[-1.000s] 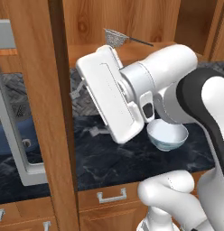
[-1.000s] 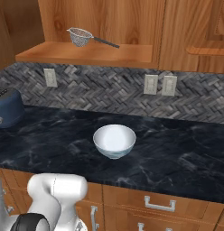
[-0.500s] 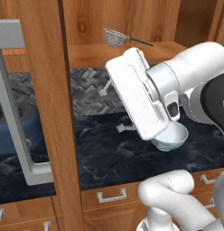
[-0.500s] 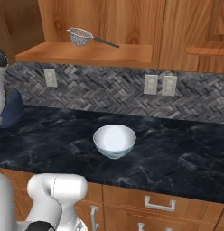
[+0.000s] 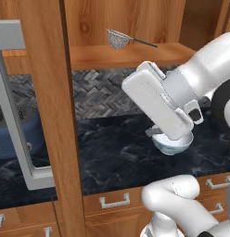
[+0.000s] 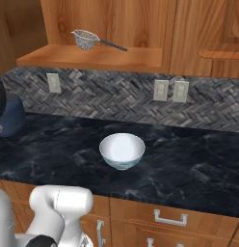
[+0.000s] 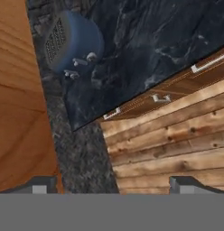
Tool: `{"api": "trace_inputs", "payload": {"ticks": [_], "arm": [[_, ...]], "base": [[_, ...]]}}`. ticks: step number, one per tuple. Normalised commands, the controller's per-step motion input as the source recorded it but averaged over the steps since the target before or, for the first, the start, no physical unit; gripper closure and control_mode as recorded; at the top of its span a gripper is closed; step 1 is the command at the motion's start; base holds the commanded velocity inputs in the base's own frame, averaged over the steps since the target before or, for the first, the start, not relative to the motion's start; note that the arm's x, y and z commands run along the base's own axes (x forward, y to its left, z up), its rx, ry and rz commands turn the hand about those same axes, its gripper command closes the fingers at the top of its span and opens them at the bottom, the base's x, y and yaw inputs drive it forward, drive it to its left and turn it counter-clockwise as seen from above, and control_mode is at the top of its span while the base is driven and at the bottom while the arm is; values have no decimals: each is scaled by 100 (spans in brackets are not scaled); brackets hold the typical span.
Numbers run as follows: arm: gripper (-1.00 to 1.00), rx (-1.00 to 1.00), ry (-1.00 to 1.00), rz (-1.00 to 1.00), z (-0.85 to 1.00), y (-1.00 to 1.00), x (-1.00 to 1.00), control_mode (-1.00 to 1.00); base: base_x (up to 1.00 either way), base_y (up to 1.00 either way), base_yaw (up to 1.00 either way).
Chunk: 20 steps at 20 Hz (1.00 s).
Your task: Open the cabinet and setup a tea strainer by placing it in the bowl upright.
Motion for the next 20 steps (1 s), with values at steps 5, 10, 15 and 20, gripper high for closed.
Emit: {"api": "trace_inputs", "payload": {"ticks": [5, 10, 15, 20], "arm": [[-100, -71, -54, 2, -58, -11, 38, -100], [-100, -58, -42, 13, -12, -23, 50, -100], [-100, -36, -24, 21, 11, -40, 63, -100], [-100, -22, 0, 21, 15, -54, 82, -100]], "base": [[0, 0, 0], [0, 0, 0], [0, 0, 0], [0, 0, 0]]}}
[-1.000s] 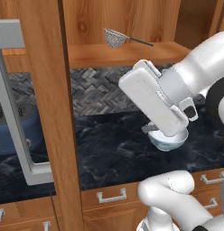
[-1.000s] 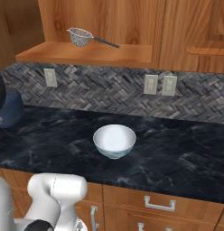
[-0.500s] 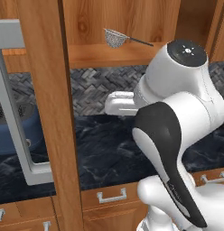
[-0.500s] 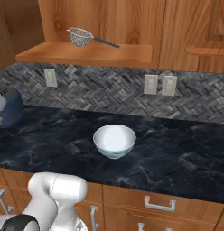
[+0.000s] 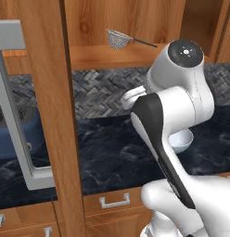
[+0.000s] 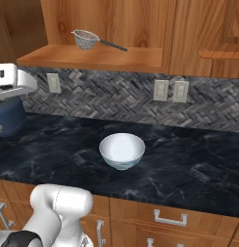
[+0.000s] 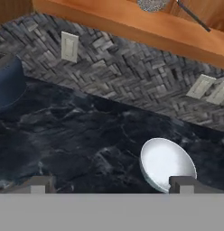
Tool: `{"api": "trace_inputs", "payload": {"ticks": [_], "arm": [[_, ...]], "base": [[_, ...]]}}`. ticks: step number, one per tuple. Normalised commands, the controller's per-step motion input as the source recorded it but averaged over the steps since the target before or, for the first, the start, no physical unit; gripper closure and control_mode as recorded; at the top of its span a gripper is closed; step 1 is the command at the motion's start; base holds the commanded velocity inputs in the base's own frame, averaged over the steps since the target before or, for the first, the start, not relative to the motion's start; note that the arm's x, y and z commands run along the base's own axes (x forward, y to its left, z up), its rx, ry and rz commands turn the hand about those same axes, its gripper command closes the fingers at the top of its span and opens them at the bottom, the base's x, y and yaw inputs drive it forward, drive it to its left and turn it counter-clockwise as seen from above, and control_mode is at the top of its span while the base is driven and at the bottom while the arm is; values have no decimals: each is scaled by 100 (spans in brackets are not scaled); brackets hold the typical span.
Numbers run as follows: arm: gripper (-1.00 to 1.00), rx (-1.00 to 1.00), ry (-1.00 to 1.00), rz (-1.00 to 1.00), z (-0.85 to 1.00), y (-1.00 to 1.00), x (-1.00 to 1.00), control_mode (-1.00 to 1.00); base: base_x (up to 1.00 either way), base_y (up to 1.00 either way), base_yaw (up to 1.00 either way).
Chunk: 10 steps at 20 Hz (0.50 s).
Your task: Open the cabinet and setup a tea strainer by placing it in the bowl upright.
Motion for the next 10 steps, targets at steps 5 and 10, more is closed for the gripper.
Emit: {"api": "trace_inputs", "payload": {"ticks": [5, 10], "arm": [[-100, -22, 6, 9, 45, -18, 57, -100], [-100, -10, 5, 0, 48, 3, 49, -100]], "base": [[0, 0, 0], [0, 0, 0]]}}
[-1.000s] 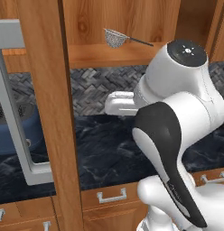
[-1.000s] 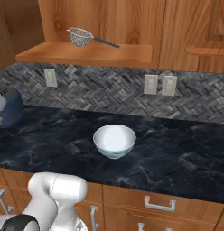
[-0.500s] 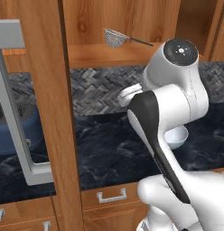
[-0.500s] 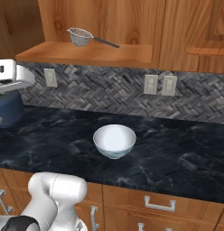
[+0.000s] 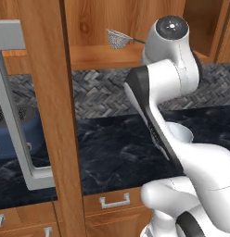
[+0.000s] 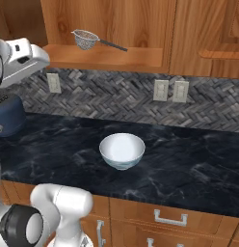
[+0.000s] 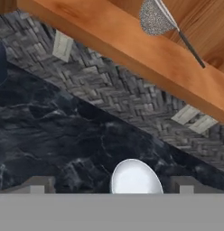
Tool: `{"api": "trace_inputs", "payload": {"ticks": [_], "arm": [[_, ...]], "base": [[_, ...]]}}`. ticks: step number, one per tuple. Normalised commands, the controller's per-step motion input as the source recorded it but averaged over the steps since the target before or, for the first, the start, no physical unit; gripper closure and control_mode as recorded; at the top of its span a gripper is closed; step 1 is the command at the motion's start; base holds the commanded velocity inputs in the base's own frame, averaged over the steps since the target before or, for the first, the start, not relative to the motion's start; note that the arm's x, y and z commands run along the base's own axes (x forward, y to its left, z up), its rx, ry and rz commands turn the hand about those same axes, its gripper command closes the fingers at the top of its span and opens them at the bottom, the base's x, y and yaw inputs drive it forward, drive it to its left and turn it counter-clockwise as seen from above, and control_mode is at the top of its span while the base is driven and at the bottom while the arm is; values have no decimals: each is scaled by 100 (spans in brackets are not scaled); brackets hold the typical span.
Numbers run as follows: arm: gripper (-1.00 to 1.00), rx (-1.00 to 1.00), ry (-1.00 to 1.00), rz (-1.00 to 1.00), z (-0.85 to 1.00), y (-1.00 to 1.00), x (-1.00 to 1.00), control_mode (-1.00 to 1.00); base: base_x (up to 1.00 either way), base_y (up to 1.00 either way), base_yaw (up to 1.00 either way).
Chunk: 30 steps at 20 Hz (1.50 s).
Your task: Open the cabinet and setup a tea strainer by placing it in the bowl upright.
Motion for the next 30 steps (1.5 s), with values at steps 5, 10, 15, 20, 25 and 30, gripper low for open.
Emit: {"api": "trace_inputs", "payload": {"ticks": [5, 10, 15, 20, 25, 30], "arm": [[-100, -1, -2, 0, 13, -9, 67, -100], [-100, -4, -14, 1, 0, -2, 76, -100], [-100, -13, -14, 0, 2, 0, 66, -100], [-100, -14, -21, 0, 22, 0, 39, -100], [-100, -6, -5, 0, 38, 0, 32, -100], [-100, 0, 1, 0, 6, -2, 58, -100]], "base": [[0, 0, 0], [0, 0, 0], [0, 0, 0], [0, 0, 0], [0, 0, 0], [0, 0, 0]]}}
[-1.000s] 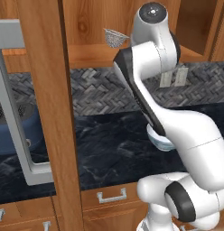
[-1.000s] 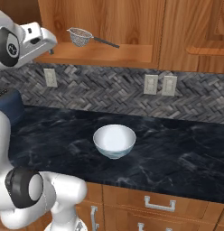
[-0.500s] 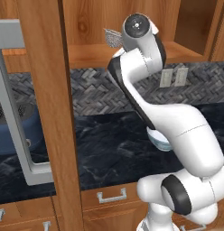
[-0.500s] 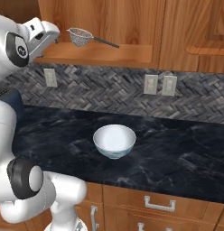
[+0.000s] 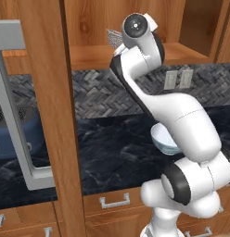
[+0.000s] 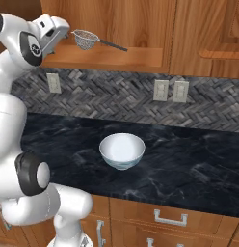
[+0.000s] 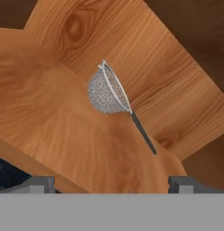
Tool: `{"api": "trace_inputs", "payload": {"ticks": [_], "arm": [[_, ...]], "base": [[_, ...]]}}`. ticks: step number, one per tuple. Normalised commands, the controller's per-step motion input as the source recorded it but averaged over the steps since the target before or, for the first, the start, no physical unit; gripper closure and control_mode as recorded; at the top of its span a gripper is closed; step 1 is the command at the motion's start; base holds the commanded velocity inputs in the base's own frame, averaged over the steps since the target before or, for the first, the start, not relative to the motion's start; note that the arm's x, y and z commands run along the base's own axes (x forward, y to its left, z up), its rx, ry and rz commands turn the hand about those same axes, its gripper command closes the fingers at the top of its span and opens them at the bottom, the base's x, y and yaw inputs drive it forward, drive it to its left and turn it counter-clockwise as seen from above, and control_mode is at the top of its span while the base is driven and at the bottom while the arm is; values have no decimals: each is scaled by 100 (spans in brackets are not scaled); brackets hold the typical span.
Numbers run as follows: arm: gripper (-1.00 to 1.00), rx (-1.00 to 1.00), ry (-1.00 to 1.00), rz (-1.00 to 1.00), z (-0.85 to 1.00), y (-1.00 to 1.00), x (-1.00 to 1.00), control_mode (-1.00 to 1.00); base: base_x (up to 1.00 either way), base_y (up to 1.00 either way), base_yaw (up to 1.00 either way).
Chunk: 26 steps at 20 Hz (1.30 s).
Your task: Open the cabinet and setup a tea strainer by placing it in the bowl upright.
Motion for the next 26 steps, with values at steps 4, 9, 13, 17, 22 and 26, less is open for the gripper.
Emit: {"api": "trace_inputs", "payload": {"ticks": [4, 9, 13, 17, 22, 26], "arm": [[-100, 0, 6, 0, 3, -8, 59, -100], [-100, 1, 4, 0, 3, -1, 40, -100], [-100, 0, 0, 0, -5, 0, 34, -100], [-100, 1, 0, 2, -8, 0, 38, -100], [-100, 2, 0, 7, -7, 8, 44, -100], [-100, 2, 0, 11, 0, 11, 42, -100]], "base": [[0, 0, 0], [0, 0, 0], [0, 0, 0], [0, 0, 0], [0, 0, 0], [0, 0, 0]]}}
